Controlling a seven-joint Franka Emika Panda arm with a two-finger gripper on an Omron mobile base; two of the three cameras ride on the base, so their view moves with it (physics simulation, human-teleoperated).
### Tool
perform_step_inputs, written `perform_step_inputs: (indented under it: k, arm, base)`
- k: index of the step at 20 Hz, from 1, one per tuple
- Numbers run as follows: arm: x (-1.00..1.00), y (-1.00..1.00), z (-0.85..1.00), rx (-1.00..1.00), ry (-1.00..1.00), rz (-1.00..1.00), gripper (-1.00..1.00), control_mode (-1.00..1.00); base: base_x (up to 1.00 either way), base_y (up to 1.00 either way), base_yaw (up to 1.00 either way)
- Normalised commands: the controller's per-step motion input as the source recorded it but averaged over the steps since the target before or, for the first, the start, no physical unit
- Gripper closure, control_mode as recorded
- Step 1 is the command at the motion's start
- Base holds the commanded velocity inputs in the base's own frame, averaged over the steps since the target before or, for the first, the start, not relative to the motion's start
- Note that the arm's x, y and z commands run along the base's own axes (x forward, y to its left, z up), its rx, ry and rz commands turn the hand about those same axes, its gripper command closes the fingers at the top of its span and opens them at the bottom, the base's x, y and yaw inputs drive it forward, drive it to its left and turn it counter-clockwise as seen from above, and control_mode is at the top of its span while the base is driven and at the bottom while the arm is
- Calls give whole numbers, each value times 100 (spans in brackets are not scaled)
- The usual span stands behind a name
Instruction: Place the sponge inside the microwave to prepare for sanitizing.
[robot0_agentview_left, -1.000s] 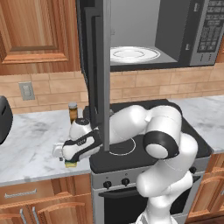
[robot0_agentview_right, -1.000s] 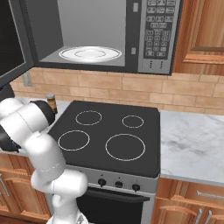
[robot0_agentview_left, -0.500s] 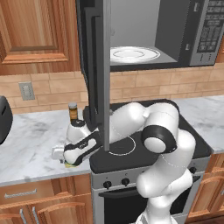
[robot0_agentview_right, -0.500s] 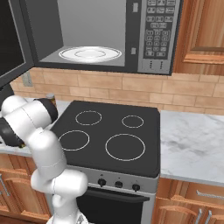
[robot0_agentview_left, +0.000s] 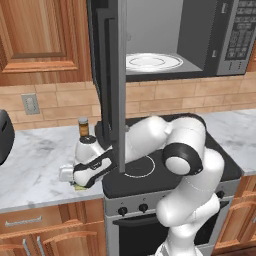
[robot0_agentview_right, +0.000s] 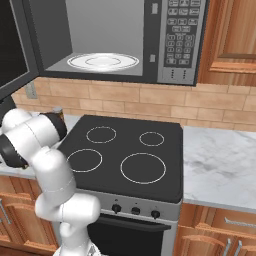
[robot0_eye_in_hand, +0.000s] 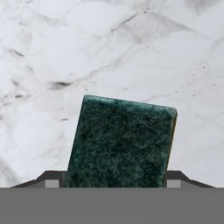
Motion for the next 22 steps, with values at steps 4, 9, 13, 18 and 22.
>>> perform_step_inputs:
  k: [4,9,13,18,22]
  arm:
    - [1,-100,20,12,-5,-9,100,-100]
    - [0,-100,37,3,-13,-1,100,-100]
    - [0,-100,37,0,-11,0,100,-100]
    - [-6,-100,58,0,-12,0,100,-100]
    - [-22,-98,79,0,-20,0,100,-100]
  base:
    - [0,0,0]
    - [0,0,0]
    - [0,0,0]
    - [0,0,0]
    - [0,0,0]
